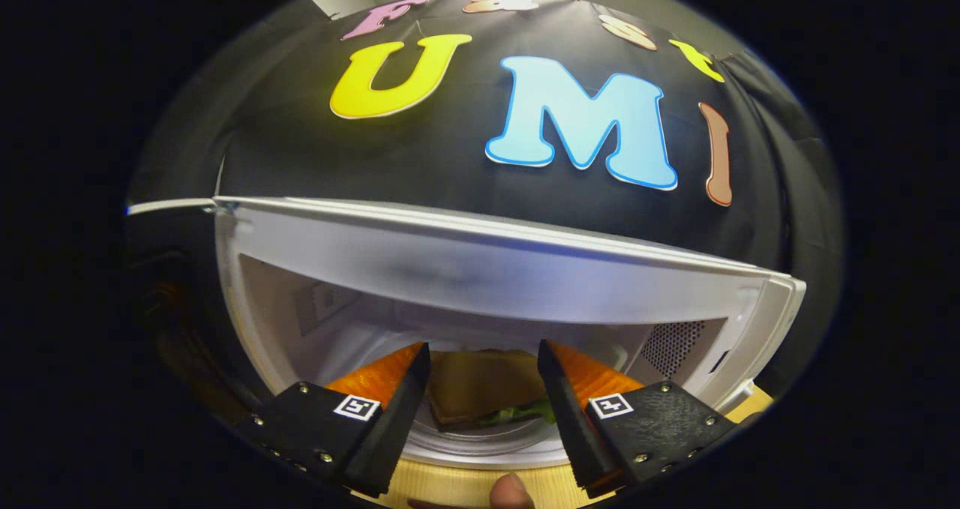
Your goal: Open the microwave, put the food inside, and close the microwave door.
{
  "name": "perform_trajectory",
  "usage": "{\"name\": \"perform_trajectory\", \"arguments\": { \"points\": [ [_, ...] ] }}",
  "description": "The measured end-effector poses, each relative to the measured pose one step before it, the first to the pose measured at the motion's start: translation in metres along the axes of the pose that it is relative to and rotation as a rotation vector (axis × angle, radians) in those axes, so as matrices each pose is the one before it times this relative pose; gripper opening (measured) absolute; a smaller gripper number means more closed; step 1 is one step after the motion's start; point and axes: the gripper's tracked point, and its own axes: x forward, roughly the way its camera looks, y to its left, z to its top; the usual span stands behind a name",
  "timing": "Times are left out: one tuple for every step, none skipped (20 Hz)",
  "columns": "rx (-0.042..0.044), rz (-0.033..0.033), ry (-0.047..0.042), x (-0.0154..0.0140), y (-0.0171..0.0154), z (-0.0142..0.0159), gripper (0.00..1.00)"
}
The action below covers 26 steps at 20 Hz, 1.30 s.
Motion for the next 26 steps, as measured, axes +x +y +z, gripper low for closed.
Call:
{"name": "perform_trajectory", "arguments": {
  "points": [
    [0.0111, 0.02186, -0.00291, -0.01129, 0.00328, 0.003, 0.86],
    [0.00847, 0.01658, -0.00344, -0.01227, 0.00106, 0.00307, 0.86],
    [0.00443, 0.01847, -0.00998, -0.0132, 0.00151, 0.00564, 0.87],
    [0.00304, 0.01729, -0.01058, -0.01391, 0.00164, 0.00594, 0.86],
    [0.00062, 0.02026, -0.00946, -0.01518, 0.00179, 0.00688, 0.86],
    [0.00146, 0.01937, -0.01603, -0.01697, 0.00255, 0.0085, 0.86],
    [0.00007, 0.0175, -0.02153, -0.01666, 0.00134, 0.01094, 0.86],
    [0.00025, 0.01852, -0.02189, -0.01747, 0.00275, 0.01102, 0.86],
    [-0.0003, 0.02049, -0.01461, -0.01722, 0.00292, 0.00982, 0.86],
    [-0.0017, 0.02045, -0.011, -0.01692, 0.00535, 0.00973, 0.86],
    [0.00026, 0.02052, -0.01418, -0.01687, 0.00521, 0.01035, 0.86],
    [-0.00011, 0.02384, -0.01644, -0.01664, 0.00707, 0.01102, 0.86],
    [0.00223, 0.02736, -0.01817, -0.0161, 0.00845, 0.01084, 0.86],
    [-0.00108, 0.02698, -0.01292, -0.01544, 0.00921, 0.00845, 0.86],
    [-0.00208, 0.02644, -0.01185, -0.01419, 0.00953, 0.00741, 0.86],
    [0.00304, 0.0255, -0.01487, -0.01288, 0.01027, 0.0081, 0.86],
    [0.01122, 0.02976, -0.01562, -0.0123, 0.01137, 0.00774, 0.86],
    [0.01653, 0.03315, -0.01128, -0.0109, 0.01403, 0.00673, 0.86],
    [0.01864, 0.03515, -0.00896, -0.00949, 0.0144, 0.00497, 0.86],
    [0.0147, 0.03402, -0.01029, -0.00729, 0.01589, 0.00427, 0.86],
    [0.00341, 0.02829, -0.00668, -0.00639, 0.01371, 0.00291, 0.86],
    [-0.00543, 0.02749, -0.00152, -0.00449, 0.01429, 0.00064, 0.87],
    [-0.0086, 0.02983, -0.00143, -0.00433, 0.01439, -0.00099, 0.86],
    [-0.00591, 0.02956, 0.00054, -0.00073, 0.01595, -0.00333, 0.87],
    [0.00199, 0.03269, 0.00569, -0.00121, 0.01474, -0.00392, 0.87],
    [0.01179, 0.04137, 0.00872, -0.00031, 0.01907, -0.00829, 0.87]
  ]
}}
